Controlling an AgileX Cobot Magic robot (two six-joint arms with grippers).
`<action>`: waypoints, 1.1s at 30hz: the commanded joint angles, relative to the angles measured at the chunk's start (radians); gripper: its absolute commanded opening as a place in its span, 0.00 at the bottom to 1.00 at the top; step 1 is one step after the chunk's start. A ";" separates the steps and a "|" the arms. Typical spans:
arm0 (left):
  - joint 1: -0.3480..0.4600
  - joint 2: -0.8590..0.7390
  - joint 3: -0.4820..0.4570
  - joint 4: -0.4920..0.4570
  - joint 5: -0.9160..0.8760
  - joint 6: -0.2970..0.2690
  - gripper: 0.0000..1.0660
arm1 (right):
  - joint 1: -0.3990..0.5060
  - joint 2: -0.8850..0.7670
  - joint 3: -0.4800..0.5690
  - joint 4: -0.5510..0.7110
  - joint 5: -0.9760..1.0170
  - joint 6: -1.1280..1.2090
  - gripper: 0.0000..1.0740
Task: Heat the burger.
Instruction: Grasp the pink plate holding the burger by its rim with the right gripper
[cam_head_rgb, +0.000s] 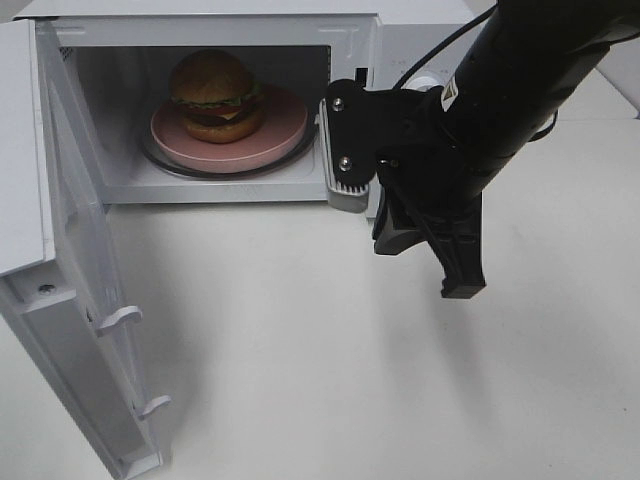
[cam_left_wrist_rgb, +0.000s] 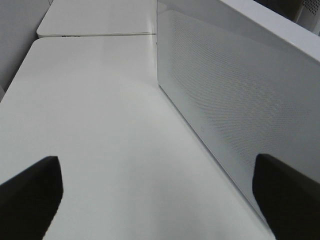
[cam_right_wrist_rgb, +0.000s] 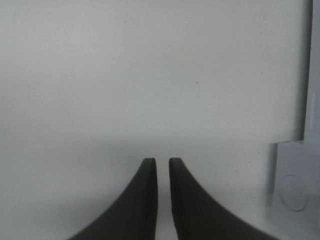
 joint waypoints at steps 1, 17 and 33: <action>0.002 -0.015 0.004 -0.001 -0.001 -0.004 0.92 | 0.002 -0.007 -0.002 -0.045 -0.023 -0.135 0.17; 0.002 -0.015 0.004 -0.001 -0.001 -0.004 0.92 | 0.048 0.021 -0.002 -0.256 -0.302 -0.017 0.83; 0.002 -0.015 0.004 -0.001 -0.001 -0.004 0.92 | 0.095 0.210 -0.160 -0.351 -0.381 0.048 0.82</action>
